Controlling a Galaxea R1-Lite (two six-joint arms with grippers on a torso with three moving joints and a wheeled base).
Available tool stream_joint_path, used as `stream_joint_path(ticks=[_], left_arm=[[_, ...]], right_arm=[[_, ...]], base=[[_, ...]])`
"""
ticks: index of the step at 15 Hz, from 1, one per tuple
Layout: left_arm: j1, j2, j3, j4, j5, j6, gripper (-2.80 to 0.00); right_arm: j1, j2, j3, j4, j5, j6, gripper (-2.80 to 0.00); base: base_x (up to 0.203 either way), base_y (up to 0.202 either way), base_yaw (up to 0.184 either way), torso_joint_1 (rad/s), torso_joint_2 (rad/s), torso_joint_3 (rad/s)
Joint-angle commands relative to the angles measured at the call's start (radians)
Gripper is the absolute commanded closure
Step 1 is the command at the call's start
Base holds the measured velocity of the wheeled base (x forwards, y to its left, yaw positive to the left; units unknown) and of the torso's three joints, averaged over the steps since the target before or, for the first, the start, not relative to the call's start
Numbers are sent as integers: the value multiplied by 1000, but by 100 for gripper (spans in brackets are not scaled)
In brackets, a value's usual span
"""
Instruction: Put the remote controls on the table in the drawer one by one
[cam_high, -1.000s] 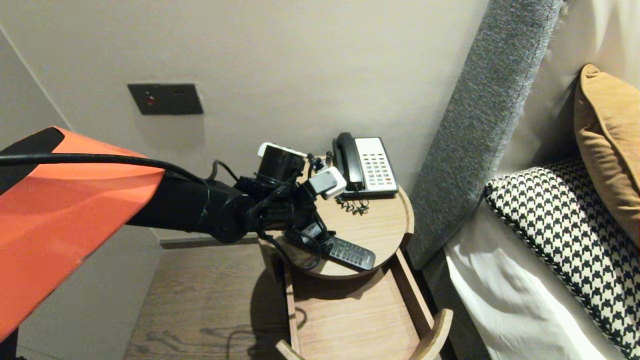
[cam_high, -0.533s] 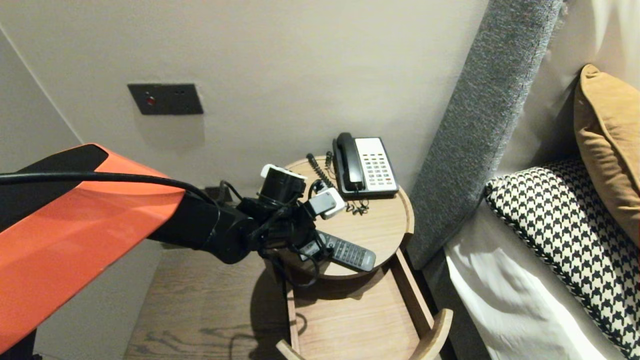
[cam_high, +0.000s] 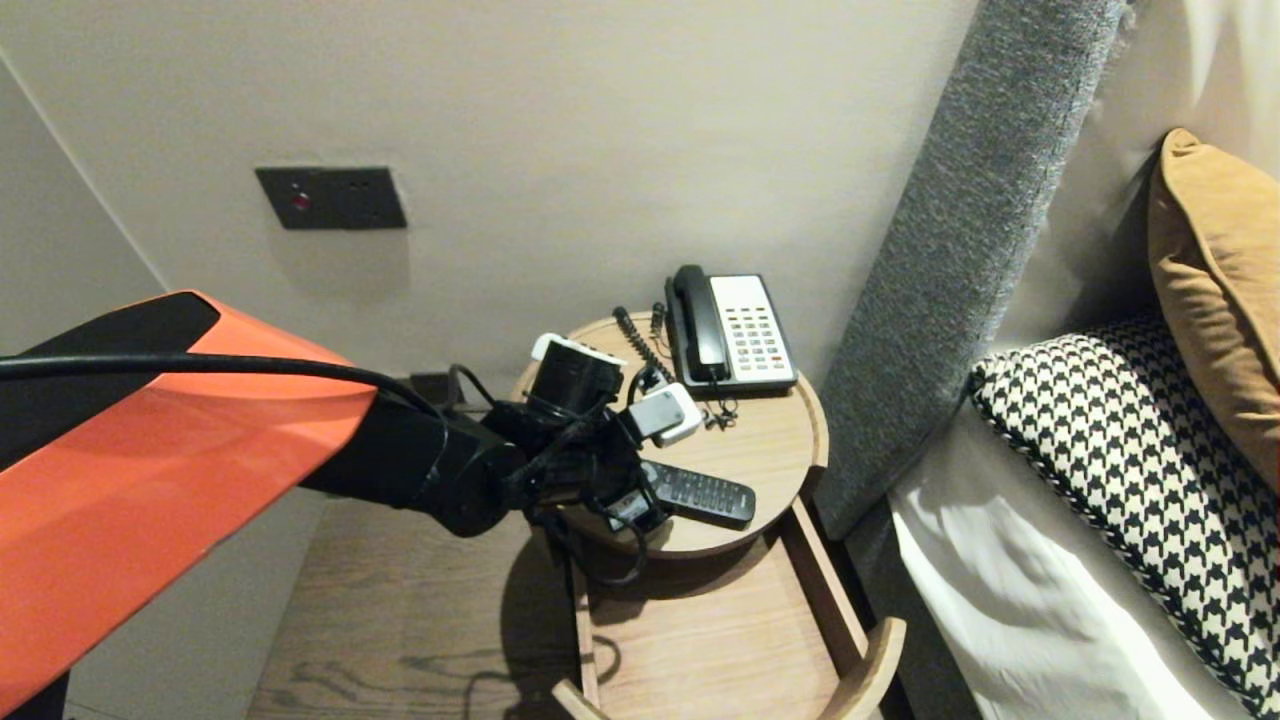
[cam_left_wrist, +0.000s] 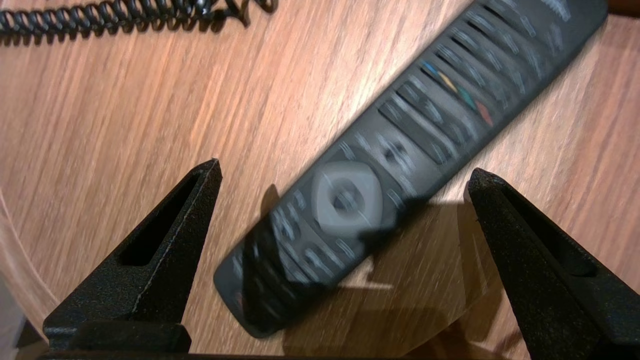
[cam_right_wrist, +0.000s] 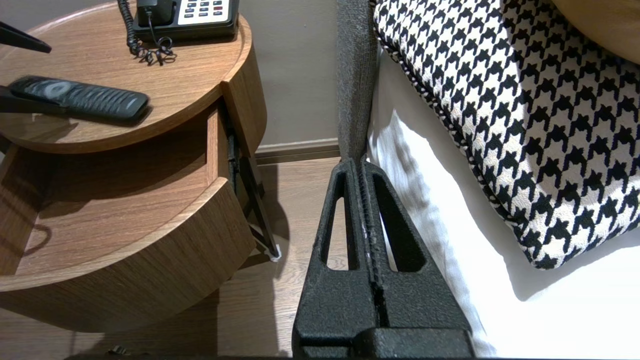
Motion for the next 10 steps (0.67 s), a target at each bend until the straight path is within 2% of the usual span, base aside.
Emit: stream_joint_path(ticks=[1,4,6,10], left_arm=[[-4,0,-4,-3,-4,4,-280],[-7,11,-42,12,-57,17,-280],[-22,24,-80,31,-60,23,-280],[-23,35,-71,45,-67,29,-280]], right_arm=[[0,0,40,-1,0,0,0],[0,0,40,-1,0,0,0],[0,1,40,-1,0,0,0],[0,0,40,-1,0,0,0]], base=[[0,0,0,0,0,0],[0,0,0,0,0,0],[0,0,0,0,0,0],[0,0,0,0,0,0]])
